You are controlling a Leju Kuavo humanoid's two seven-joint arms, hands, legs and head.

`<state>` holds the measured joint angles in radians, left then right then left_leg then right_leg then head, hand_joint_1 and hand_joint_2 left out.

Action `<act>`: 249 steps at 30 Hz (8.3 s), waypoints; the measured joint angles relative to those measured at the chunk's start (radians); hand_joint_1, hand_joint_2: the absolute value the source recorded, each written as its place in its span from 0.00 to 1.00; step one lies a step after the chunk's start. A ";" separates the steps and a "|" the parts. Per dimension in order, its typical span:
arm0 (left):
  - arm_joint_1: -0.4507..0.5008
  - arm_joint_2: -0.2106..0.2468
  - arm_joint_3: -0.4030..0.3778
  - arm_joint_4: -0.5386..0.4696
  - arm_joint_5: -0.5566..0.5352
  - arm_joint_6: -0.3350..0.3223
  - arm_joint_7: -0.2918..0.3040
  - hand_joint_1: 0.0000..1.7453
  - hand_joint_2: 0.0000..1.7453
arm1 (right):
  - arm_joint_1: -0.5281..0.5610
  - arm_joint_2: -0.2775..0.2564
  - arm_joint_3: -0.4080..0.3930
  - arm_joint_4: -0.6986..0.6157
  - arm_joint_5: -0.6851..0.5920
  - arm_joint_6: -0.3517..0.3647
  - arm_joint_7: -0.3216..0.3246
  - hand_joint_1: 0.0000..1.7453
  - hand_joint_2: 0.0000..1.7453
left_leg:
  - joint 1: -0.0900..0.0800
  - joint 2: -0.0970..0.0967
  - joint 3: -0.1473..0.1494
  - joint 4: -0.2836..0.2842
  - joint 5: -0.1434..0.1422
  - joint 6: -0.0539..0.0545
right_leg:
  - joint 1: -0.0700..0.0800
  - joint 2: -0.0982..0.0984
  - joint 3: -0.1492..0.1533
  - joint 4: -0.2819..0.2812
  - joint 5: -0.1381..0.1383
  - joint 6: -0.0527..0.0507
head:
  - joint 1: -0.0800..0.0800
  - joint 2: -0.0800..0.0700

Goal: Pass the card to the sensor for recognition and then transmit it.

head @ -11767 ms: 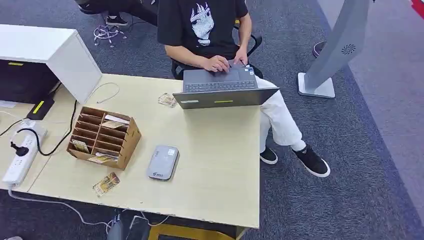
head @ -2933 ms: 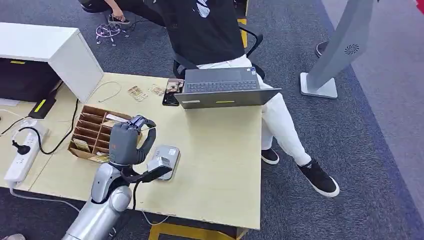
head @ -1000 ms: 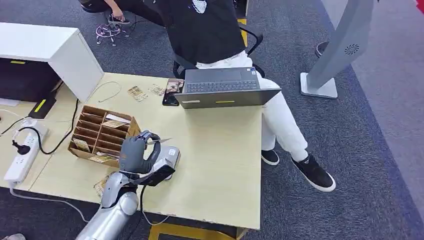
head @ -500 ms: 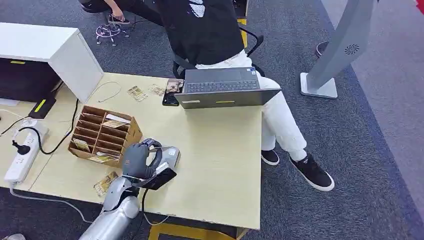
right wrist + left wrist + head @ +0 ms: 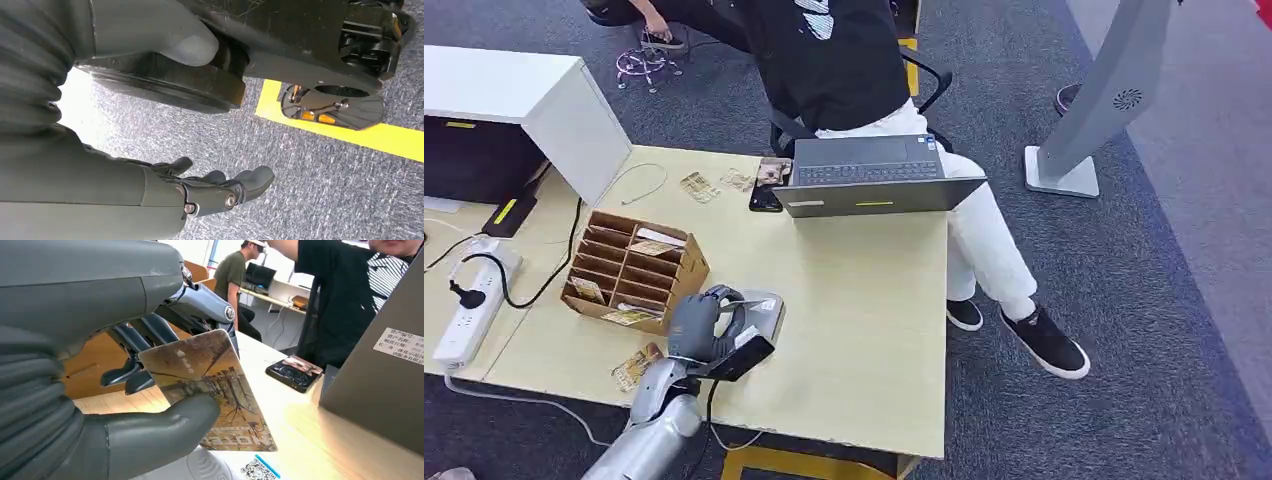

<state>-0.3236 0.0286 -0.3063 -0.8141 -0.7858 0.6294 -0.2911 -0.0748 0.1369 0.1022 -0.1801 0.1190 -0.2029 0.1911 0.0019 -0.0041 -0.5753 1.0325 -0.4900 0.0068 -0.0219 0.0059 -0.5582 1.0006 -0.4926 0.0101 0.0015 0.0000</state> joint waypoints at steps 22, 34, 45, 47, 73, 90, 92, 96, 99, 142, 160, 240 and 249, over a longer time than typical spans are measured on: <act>0.023 0.001 0.092 -0.320 -0.093 0.065 -0.129 1.00 1.00 | 0.001 -0.002 -0.006 0.000 0.018 -0.003 -0.008 0.00 1.00 | 0.000 0.000 0.000 0.000 0.000 0.000 | 0.000 0.000 0.000 0.000 0.000 0.000 | 0.000 0.000; 0.032 -0.041 0.173 -0.823 -0.243 0.071 -0.211 1.00 1.00 | 0.004 -0.001 -0.006 0.000 0.021 -0.002 -0.027 0.00 1.00 | 0.000 0.000 -0.001 0.000 0.000 0.000 | 0.000 0.000 -0.001 0.000 0.000 0.000 | 0.000 0.000; 0.026 -0.095 0.250 -0.912 -0.270 0.070 -0.309 1.00 1.00 | 0.004 0.002 -0.008 0.000 0.033 0.003 -0.023 0.00 1.00 | 0.000 0.000 -0.001 0.000 0.000 0.000 | 0.000 0.000 -0.001 0.000 0.000 0.000 | 0.000 0.000; 0.016 -0.093 0.253 -0.912 -0.301 0.070 -0.271 1.00 1.00 | 0.004 0.003 -0.011 0.000 0.037 0.003 -0.021 0.00 1.00 | 0.000 0.000 -0.001 0.000 0.000 0.000 | 0.000 0.000 -0.001 0.000 0.000 0.000 | 0.000 0.000; -0.238 0.108 0.271 -0.451 -0.414 0.071 0.076 1.00 1.00 | 0.000 0.008 -0.013 0.000 0.072 0.003 -0.008 0.00 1.00 | 0.000 0.001 -0.001 0.000 0.001 0.000 | 0.000 0.001 -0.002 0.001 0.001 -0.001 | 0.000 0.000; -0.345 0.157 0.310 -0.214 -0.594 0.071 0.192 1.00 1.00 | -0.002 0.009 -0.013 -0.001 0.090 0.003 -0.003 0.00 1.00 | 0.000 0.005 -0.002 0.000 0.001 -0.001 | 0.000 0.006 -0.004 0.001 0.001 -0.001 | 0.000 0.000; -0.344 0.156 0.320 -0.206 -0.594 0.071 0.187 1.00 1.00 | -0.002 0.009 -0.013 -0.001 0.092 0.003 -0.003 0.00 1.00 | 0.000 0.007 -0.002 0.000 0.000 -0.001 | 0.000 0.008 -0.005 0.001 0.001 -0.001 | 0.000 0.000; -0.342 0.147 0.348 -0.203 -0.592 0.071 0.157 0.00 1.00 | -0.002 0.009 -0.013 -0.001 0.093 0.003 -0.003 0.00 1.00 | 0.000 0.009 -0.003 0.000 -0.001 0.000 | 0.000 0.010 -0.006 0.001 0.001 -0.001 | 0.000 0.000; -0.319 0.116 0.385 -0.258 -0.580 0.072 0.080 0.00 1.00 | -0.002 0.010 -0.013 -0.001 0.097 0.001 -0.004 0.00 1.00 | 0.000 0.007 -0.004 0.000 -0.002 0.000 | 0.000 0.007 -0.005 0.000 0.000 -0.001 | 0.000 0.000; -0.075 0.410 -0.077 -0.879 0.381 -0.711 0.129 0.00 1.00 | 0.011 0.030 -0.132 -0.001 0.049 -0.004 -0.025 0.00 1.00 | 0.001 0.004 -0.003 -0.001 0.000 0.000 | 0.000 0.004 -0.005 0.000 0.000 -0.001 | -0.003 0.000; 0.013 0.769 -0.004 -1.001 0.242 -0.804 0.265 0.00 1.00 | 0.011 0.031 -0.161 -0.002 0.054 -0.001 -0.011 0.00 1.00 | 0.001 0.005 -0.004 -0.001 0.000 0.000 | 0.000 0.005 -0.005 0.001 0.000 -0.001 | -0.002 0.000; -0.080 0.523 0.026 -0.520 -0.121 -0.662 0.373 0.00 1.00 | 0.006 0.034 -0.196 -0.006 0.126 -0.006 0.015 0.00 1.00 | 0.000 0.005 -0.003 0.000 0.000 0.000 | 0.000 0.005 -0.005 0.000 0.001 -0.001 | -0.002 0.000; -0.083 0.491 0.016 -0.505 -0.127 -0.629 0.349 0.00 1.00 | 0.006 0.034 -0.198 -0.006 0.130 -0.004 0.014 0.00 1.00 | 0.000 0.005 -0.003 0.000 0.000 0.000 | 0.000 0.005 -0.005 0.000 0.001 -0.001 | -0.002 0.000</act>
<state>-0.4062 0.5196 -0.2907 -1.3191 -0.9133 0.0008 0.0580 -0.0685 0.1709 -0.0961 -0.1858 0.2487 -0.2068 0.2049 0.0023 0.0010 -0.5787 1.0321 -0.4902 0.0065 -0.0218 0.0109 -0.5635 1.0009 -0.4920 0.0091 -0.0008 0.0000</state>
